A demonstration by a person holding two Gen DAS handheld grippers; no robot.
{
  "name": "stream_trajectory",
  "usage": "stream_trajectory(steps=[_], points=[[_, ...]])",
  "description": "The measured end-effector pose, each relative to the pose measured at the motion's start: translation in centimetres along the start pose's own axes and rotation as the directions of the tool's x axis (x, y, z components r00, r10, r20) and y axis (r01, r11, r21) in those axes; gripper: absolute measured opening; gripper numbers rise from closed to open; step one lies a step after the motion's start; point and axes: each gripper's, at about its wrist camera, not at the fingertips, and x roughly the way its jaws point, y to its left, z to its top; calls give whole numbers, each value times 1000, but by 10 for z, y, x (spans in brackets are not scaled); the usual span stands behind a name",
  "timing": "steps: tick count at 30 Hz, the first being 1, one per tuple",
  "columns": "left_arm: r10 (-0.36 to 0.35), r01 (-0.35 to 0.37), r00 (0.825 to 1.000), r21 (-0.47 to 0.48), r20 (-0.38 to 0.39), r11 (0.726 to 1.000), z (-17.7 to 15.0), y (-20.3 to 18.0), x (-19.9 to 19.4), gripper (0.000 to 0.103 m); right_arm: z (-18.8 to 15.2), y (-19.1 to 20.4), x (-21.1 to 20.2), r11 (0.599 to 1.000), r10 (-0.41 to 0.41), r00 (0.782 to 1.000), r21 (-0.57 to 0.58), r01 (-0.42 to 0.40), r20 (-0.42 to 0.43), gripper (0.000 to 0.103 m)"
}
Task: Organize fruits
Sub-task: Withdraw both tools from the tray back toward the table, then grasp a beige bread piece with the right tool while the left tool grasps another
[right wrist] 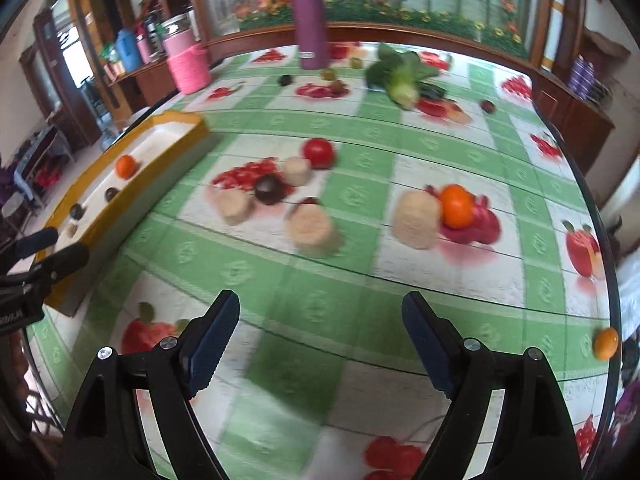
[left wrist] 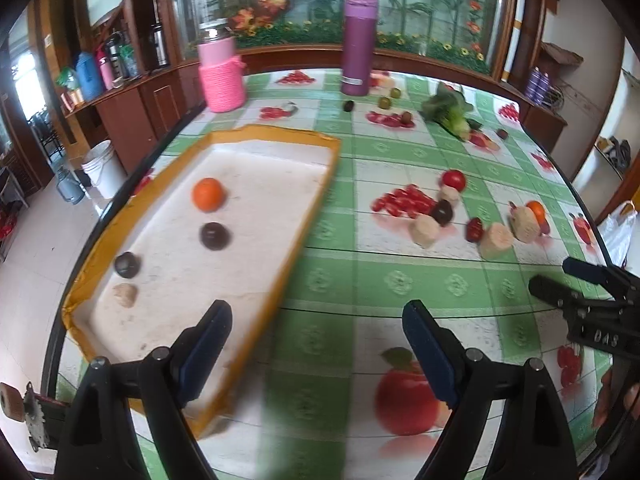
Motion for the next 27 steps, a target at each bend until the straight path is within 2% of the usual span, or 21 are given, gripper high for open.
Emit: stream_trajectory(steps=[3,9,16,18,19,20,27], points=[[-10,10,1000,22,-16,1000,-1,-17,3,89,4,-23,3,999,-3,1000,33,2,11,84],[-7,9,999,43,-46,999,-6,-37,7,89,19,-50,26,992,64,998,106,-64,6,84],[7,-4,998,45,-67,999,-3,-55,16,89,40,-51,52,997,53,999,54,-53,4,83],[3,0,997,46,-71,999,0,-62,19,89,41,-52,56,998,51,999,39,-52,8,69],[-1,4,997,47,-75,999,2,-66,20,89,41,-52,58,998,55,998,33,-55,3,46],[-6,9,997,49,-78,999,4,-71,22,89,40,-53,59,997,70,998,29,-70,-2,38],[-76,82,991,50,-110,995,20,-116,45,89,21,-73,32,996,75,996,43,-76,38,38]])
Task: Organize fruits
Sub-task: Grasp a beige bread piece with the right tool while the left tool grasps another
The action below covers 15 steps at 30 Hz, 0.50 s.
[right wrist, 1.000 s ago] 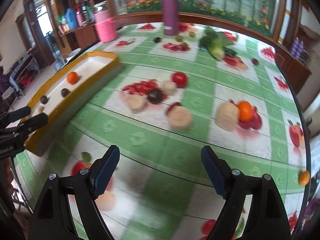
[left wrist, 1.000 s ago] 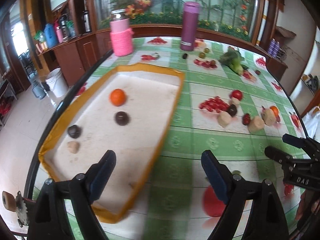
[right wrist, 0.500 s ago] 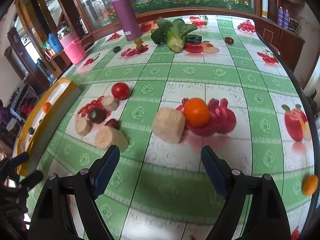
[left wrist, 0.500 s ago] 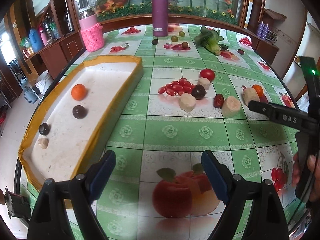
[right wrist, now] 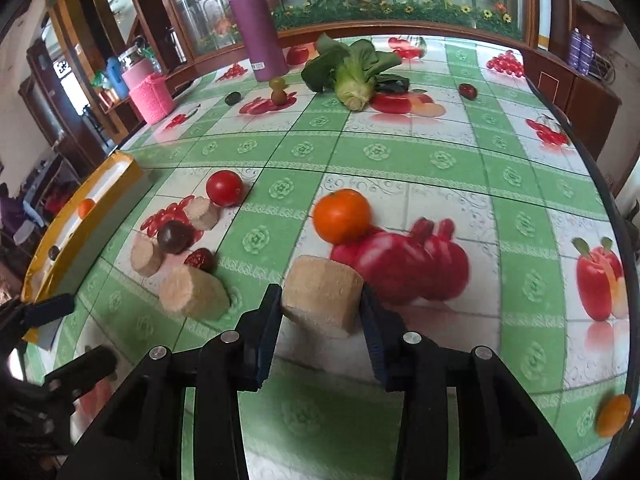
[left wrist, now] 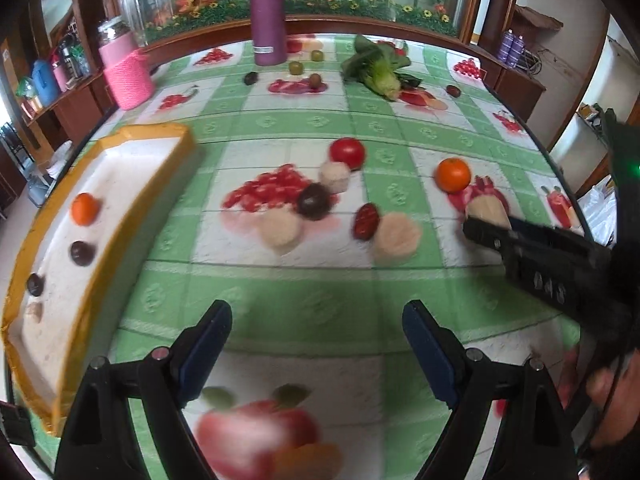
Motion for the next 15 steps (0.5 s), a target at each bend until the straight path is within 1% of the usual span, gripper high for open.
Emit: stream_trajectory(steps=[6,7,9,10,11,15], points=[[-21,21,1000,-52,-8,998,21,-30,26,89,-17,-21,-18,999,-19,1000,30,19,9,39],[-19,18,1000,-66,-6,998,24,-32,31,88,-19,-25,-19,999,-18,1000,38,18,10,39],[-30,29,999,-88,-17,996,26,-34,41,61,-23,-30,-20,998,-15,1000,57,14,7,39],[-55,50,998,-100,-42,994,25,-33,46,42,-24,-31,-21,998,-12,1000,66,11,6,39],[-50,49,999,-94,-8,994,25,-33,42,36,-25,-33,-22,997,-11,1000,71,10,7,39],[-100,98,995,-94,-16,991,17,-25,35,36,-29,-32,-27,997,-6,1000,77,5,14,39]])
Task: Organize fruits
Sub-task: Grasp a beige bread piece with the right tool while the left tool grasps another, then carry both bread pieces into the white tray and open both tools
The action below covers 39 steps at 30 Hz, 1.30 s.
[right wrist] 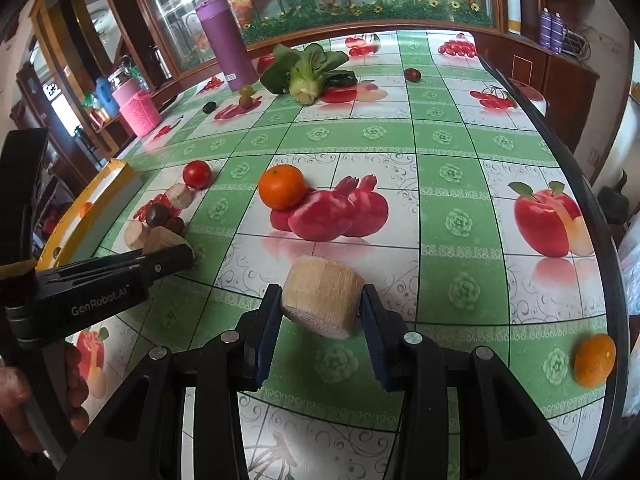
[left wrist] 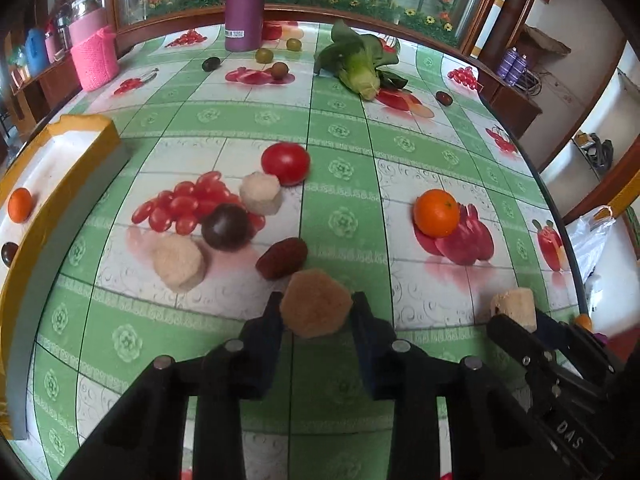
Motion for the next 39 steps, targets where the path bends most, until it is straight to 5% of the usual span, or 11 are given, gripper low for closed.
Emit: stream_trajectory(steps=[22,39], points=[[-53,51,998,50,41,997,-73,71,-80,36,-46,40,-38,994,-65,998,-85,65,1,39],[-12,18,988,-34,154,999,-64,152,-128,36,-1,165,-18,974,107,994,-202,-105,-3,39]])
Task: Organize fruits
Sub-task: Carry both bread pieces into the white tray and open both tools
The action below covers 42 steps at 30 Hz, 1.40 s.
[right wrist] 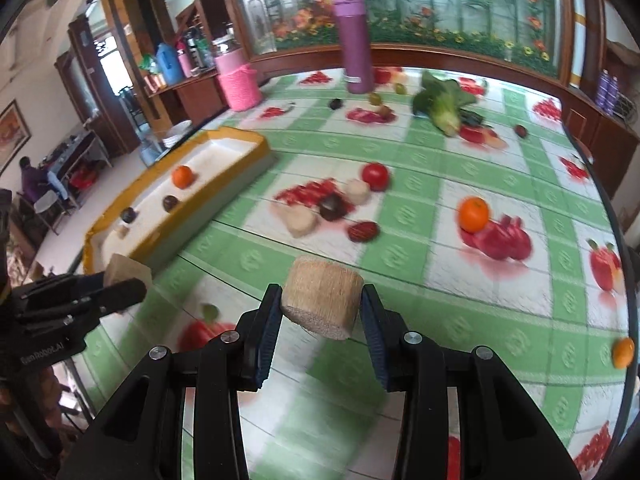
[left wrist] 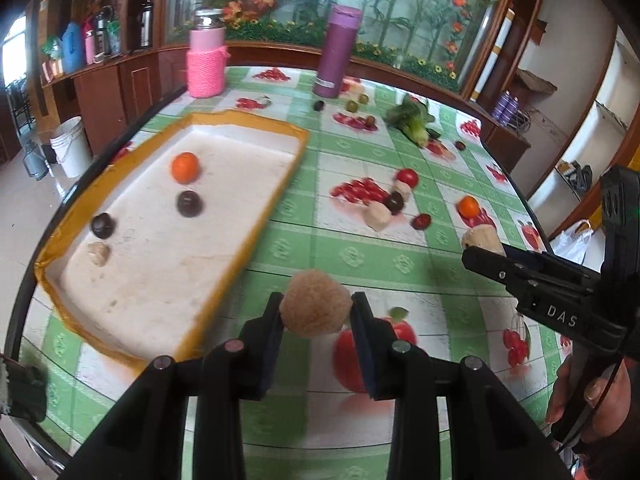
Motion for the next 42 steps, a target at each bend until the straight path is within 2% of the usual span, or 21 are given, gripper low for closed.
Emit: stream_trajectory(steps=[12,18,30,42], points=[[135,-131,991,-108,24,985,16,95,-7,36,74,76,42,992,77,997,-103,-77,4,38],[165,-161,986,-156,9,974,21,127,3,36,101,108,68,982,93,996,-167,-94,-11,38],[155,-161,987,-179,-46,971,26,139,33,36,119,124,143,977,68,989,-193,-92,-128,38],[192,-203,979,-176,-74,963,29,141,51,36,120,133,184,959,72,978,-256,-122,-195,38]])
